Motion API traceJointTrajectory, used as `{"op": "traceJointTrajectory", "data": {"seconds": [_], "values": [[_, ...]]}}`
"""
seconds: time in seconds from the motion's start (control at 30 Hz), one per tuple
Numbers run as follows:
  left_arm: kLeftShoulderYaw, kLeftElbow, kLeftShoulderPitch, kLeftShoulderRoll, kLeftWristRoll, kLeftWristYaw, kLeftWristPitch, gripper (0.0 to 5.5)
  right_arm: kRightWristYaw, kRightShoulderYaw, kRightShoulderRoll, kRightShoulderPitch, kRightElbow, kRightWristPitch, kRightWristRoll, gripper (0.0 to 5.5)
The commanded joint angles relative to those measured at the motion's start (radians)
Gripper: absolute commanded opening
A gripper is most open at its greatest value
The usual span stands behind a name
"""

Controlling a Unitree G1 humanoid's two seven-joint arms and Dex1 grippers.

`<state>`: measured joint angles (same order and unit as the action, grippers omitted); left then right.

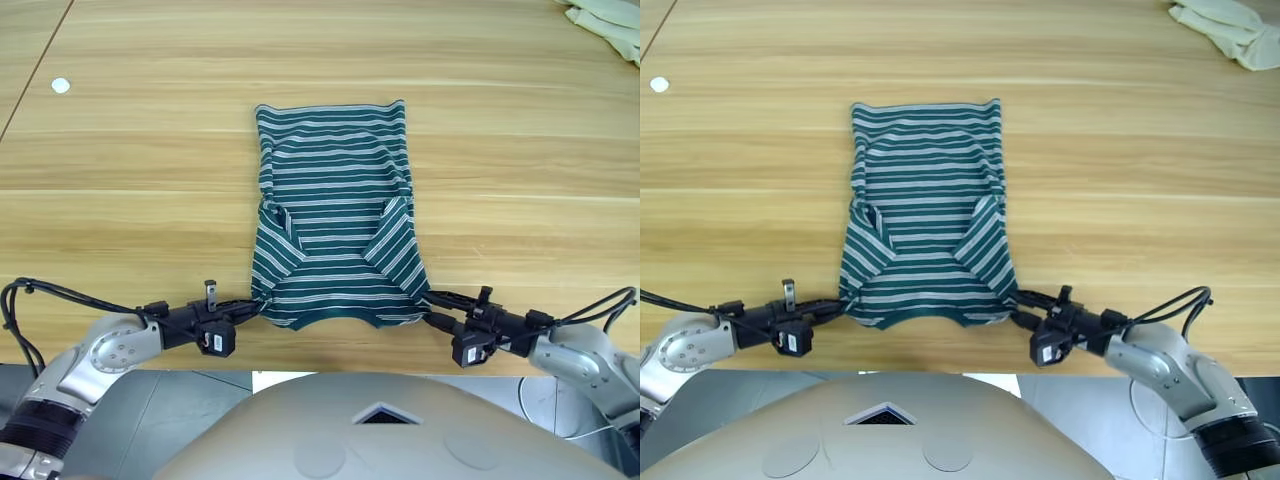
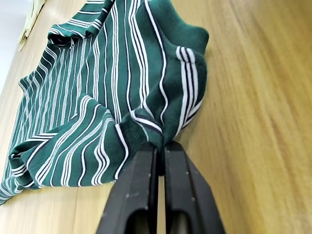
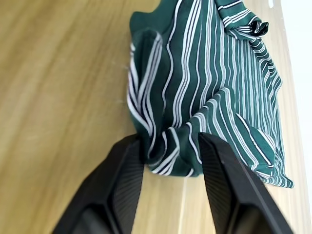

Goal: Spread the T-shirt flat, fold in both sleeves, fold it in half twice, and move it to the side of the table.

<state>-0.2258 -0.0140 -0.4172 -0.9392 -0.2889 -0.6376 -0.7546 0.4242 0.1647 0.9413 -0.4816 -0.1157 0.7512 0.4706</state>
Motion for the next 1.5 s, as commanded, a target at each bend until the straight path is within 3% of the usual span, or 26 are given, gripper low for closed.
{"op": "traceJointTrajectory", "data": {"seconds": [0.03,0.33,0.53,0.67,0.83,1.07,1.2,1.37,1.5], "values": [[-0.028,0.047,-0.013,-0.014,-0.062,-0.024,0.041,0.00,0.024,0.052,-0.016,0.002,0.066,-0.023,0.073,1.75],[-0.038,0.049,-0.004,-0.005,-0.044,-0.022,0.030,0.00,-0.003,0.098,-0.036,0.035,0.105,0.000,0.067,0.04],[-0.052,0.038,-0.019,0.014,0.012,-0.018,0.012,0.00,-0.049,0.029,-0.006,-0.046,0.056,-0.002,0.015,0.02],[-0.065,-0.087,-0.158,0.018,0.114,-0.002,-0.015,0.00,-0.081,-0.073,-0.001,-0.203,-0.026,0.018,-0.089,0.02],[0.032,-0.224,-0.257,0.045,0.181,0.066,0.007,0.00,-0.062,-0.192,-0.017,-0.337,-0.129,-0.008,-0.251,0.02],[0.139,-0.138,0.006,0.222,0.221,0.191,0.145,0.00,-0.046,-0.190,-0.094,-0.105,-0.157,-0.057,-0.309,0.02],[0.141,-0.072,0.164,0.291,0.185,0.217,0.243,0.00,-0.043,-0.137,-0.178,0.173,-0.098,-0.149,-0.275,0.02],[0.111,0.202,0.441,0.388,0.113,0.278,0.295,0.00,-0.120,-0.046,-0.383,0.638,0.276,-0.238,-0.203,0.02],[0.086,0.437,0.634,0.456,0.058,0.330,0.274,0.00,-0.230,0.006,-0.479,0.897,0.613,-0.237,-0.104,0.02]]}}
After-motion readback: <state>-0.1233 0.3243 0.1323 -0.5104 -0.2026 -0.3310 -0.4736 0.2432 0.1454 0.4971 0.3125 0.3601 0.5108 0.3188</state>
